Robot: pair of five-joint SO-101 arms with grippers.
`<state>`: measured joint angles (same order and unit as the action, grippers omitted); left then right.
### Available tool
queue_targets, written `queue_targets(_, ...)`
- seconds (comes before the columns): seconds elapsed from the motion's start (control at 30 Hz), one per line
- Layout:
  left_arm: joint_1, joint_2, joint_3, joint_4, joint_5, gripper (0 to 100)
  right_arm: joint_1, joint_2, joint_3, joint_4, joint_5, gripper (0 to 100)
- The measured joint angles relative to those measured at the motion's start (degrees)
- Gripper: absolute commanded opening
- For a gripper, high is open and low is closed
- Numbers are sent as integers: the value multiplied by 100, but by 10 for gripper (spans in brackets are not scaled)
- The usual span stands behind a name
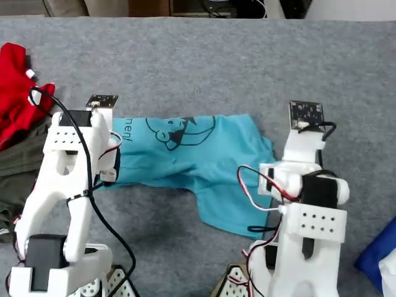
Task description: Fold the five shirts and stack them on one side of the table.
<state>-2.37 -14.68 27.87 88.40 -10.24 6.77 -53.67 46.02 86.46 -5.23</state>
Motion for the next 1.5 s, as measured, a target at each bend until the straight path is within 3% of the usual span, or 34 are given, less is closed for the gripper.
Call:
queue_targets(0.33, 0, -9, 18, -844, 18, 19, 62, -53, 0, 97, 448, 5)
queue_targets(0.53, 0, -9, -536, -2136, 633, 19, 62, -53, 0, -1653, 211, 5)
queue_targets(0.8, 0, -9, -730, -5011, 1266, 19, 62, 457, -378, -5046, -316, 5)
queue_targets(1.03, 0, -141, -1213, -6875, 1275, 19, 62, 1187, -2330, -5688, -501, 5)
queue_targets(1.2, 0, -369, -1723, -7305, 1275, 19, 62, 2119, -3938, -5714, -501, 5)
queue_targets(1.5, 0, -563, -1916, -7314, 1284, 19, 62, 3710, -6558, -5714, -501, 5)
